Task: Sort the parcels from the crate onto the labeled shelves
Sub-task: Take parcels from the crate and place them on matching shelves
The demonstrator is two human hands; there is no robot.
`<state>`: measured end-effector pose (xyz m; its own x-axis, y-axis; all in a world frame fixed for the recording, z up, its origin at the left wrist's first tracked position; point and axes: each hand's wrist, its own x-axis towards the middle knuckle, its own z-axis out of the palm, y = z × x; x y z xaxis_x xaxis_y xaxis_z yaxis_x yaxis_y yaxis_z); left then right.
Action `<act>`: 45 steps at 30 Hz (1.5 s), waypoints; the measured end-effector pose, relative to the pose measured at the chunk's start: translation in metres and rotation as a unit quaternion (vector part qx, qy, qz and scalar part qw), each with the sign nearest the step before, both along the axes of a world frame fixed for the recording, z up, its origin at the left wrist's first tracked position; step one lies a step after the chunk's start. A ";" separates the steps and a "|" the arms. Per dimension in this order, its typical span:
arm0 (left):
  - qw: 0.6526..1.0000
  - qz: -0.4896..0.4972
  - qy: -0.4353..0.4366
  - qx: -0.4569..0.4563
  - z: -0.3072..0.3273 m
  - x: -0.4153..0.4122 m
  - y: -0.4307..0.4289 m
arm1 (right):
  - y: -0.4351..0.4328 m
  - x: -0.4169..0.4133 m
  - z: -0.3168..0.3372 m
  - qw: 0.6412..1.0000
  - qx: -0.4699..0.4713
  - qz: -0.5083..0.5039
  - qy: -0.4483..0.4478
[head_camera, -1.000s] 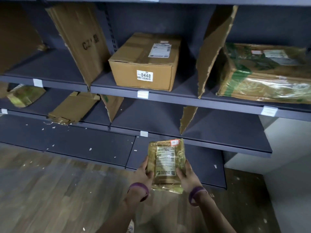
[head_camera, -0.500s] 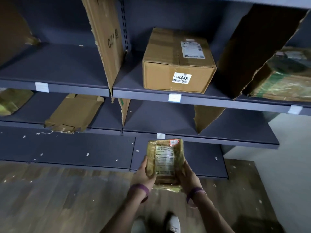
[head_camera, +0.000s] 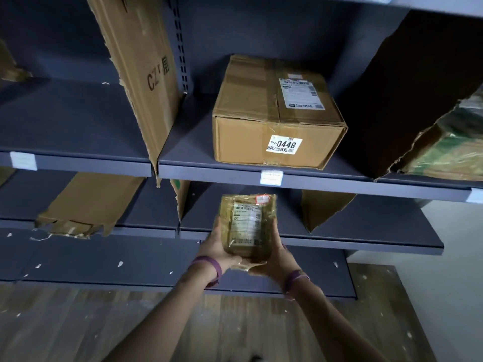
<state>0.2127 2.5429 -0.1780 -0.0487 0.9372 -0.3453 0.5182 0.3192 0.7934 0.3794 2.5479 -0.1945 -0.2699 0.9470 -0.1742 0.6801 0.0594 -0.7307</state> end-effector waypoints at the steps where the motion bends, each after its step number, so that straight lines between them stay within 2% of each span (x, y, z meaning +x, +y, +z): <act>1: 1.000 0.002 0.007 -0.006 -0.003 -0.002 0.013 | 0.010 0.005 0.000 1.000 -0.029 -0.001 -0.002; 3: 1.000 -0.004 0.012 -0.007 -0.008 -0.004 0.036 | 0.034 0.006 0.004 0.998 -0.054 -0.026 0.032; 6: 1.000 -0.003 -0.007 0.018 -0.017 -0.002 0.063 | 0.063 0.004 0.002 0.998 -0.032 -0.052 -0.006; 12: 0.999 0.007 -0.013 0.032 -0.049 -0.007 0.096 | 0.100 0.001 -0.031 0.998 -0.022 -0.056 -0.011; 17: 0.991 0.029 -0.021 0.132 -0.071 -0.013 0.095 | 0.116 0.007 -0.050 0.996 0.040 -0.075 -0.009; 20: 0.986 0.035 0.005 0.161 -0.090 -0.012 0.086 | 0.106 0.011 -0.066 0.990 0.109 -0.085 -0.026; 24: 0.972 0.031 0.101 0.212 -0.104 -0.007 0.082 | 0.091 0.012 -0.093 0.980 0.182 -0.041 -0.073; 31: 0.967 0.038 0.142 0.209 -0.102 -0.007 0.124 | 0.131 0.008 -0.085 0.981 0.131 -0.039 -0.138; 38: 0.968 -0.015 0.212 0.132 -0.099 -0.011 0.138 | 0.135 0.004 -0.070 0.975 0.097 -0.024 -0.201; 45: 0.981 -0.006 0.153 0.118 -0.053 -0.008 0.073 | 0.066 0.005 -0.037 0.977 0.046 -0.052 -0.203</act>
<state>0.2050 2.6159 -0.2314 -0.1043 0.9904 -0.0905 0.7458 0.1381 0.6517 0.3841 2.6142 -0.2314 -0.0976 0.9822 -0.1602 0.9189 0.0271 -0.3935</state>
